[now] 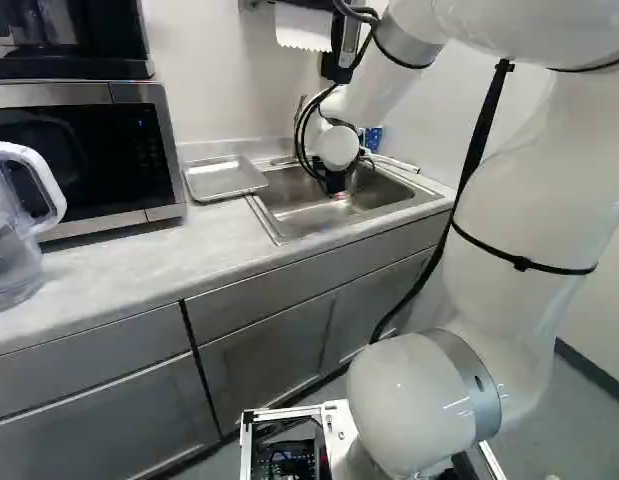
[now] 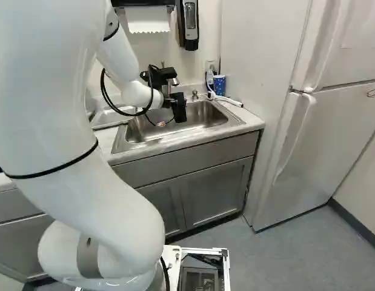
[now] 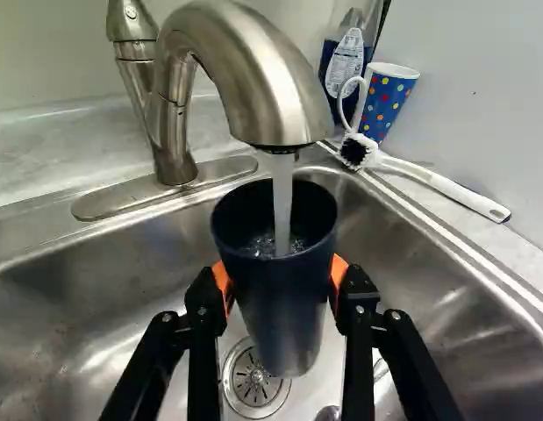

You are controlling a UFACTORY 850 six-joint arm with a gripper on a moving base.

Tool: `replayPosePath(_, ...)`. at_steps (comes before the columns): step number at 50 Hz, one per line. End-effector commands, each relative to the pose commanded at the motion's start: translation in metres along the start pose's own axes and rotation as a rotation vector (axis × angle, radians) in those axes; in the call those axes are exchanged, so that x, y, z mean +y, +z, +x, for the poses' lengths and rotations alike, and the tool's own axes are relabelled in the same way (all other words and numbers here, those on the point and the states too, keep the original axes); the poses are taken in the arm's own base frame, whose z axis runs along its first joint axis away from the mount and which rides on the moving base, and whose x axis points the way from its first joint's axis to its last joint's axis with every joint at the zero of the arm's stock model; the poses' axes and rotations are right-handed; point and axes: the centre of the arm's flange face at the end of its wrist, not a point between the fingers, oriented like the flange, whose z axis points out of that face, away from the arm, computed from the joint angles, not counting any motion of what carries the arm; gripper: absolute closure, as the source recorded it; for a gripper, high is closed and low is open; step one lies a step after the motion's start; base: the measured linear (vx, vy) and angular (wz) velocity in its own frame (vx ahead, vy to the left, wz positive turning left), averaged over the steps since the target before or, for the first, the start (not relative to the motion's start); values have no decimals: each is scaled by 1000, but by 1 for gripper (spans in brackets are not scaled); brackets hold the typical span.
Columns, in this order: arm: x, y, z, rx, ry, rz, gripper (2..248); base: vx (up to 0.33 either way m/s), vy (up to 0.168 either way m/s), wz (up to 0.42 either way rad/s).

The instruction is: Rinse the cup and place it in the tray

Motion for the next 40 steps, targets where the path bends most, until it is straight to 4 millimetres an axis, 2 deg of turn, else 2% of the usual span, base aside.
replayPosePath(40,0,0,0,0,0,0,126,0,0,0)
